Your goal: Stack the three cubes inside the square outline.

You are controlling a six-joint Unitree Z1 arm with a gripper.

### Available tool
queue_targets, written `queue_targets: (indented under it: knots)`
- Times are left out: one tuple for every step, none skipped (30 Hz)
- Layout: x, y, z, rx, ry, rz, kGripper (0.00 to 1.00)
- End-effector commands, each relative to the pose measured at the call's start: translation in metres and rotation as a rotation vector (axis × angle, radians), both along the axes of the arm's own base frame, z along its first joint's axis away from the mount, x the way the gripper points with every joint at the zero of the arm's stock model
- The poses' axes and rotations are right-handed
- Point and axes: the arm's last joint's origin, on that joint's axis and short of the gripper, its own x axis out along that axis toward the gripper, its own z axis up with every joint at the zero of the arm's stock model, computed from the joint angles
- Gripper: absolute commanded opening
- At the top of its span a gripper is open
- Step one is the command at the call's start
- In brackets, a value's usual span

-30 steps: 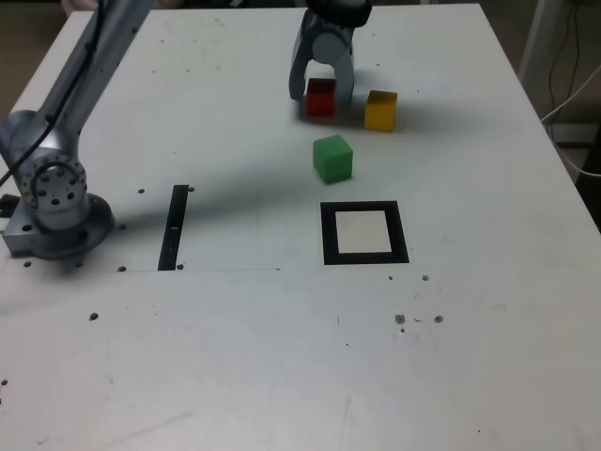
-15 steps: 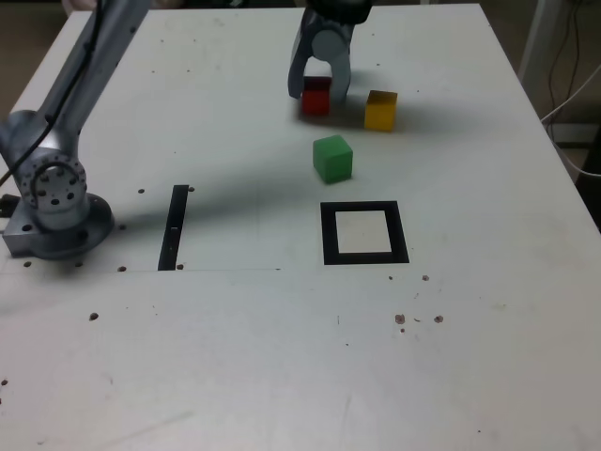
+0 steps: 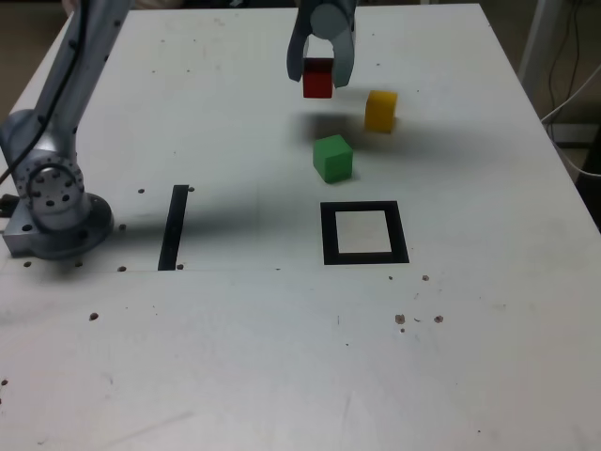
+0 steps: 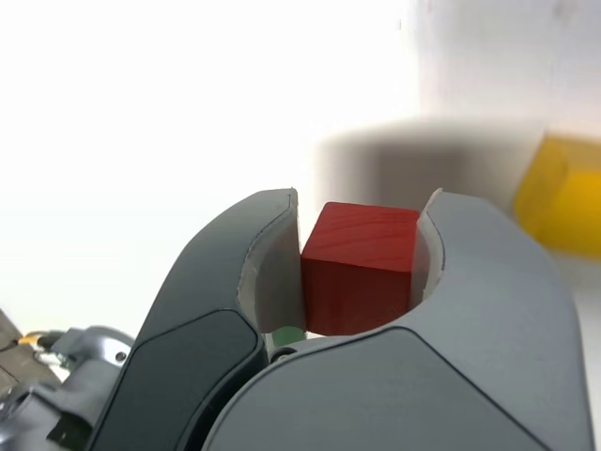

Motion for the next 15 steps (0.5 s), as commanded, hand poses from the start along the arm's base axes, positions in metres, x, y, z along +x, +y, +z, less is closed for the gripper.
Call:
queue_targets:
  knots:
    - [-0.004,-0.015,0.016,0.011,-0.018,-0.011,0.29]
    - [-0.004,-0.021,0.019,0.012,-0.022,-0.014,0.29]
    - [-0.005,-0.026,0.022,0.012,-0.026,-0.014,0.29]
    - [-0.006,-0.032,0.024,0.01,-0.029,-0.013,0.29]
    - [-0.007,-0.038,0.027,0.008,-0.032,-0.011,0.29]
    - [-0.008,-0.043,0.028,0.005,-0.035,-0.009,0.29]
    - [-0.009,-0.049,0.03,0.0,-0.037,-0.007,0.29]
    - [-0.011,-0.054,0.031,-0.004,-0.039,-0.004,0.29]
    - [-0.011,-0.06,0.032,-0.009,-0.039,-0.002,0.29]
    - [-0.012,-0.066,0.032,-0.013,-0.039,-0.002,0.29]
    - [-0.013,-0.072,0.032,-0.017,-0.038,-0.001,0.29]
    - [-0.013,-0.079,0.032,-0.023,-0.035,0.0,0.29]
    - [-0.013,-0.085,0.032,-0.026,-0.033,0.001,0.29]
    - [-0.014,-0.092,0.032,-0.029,-0.031,0.001,0.29]
    - [-0.014,-0.098,0.032,-0.031,-0.029,0.0,0.29]
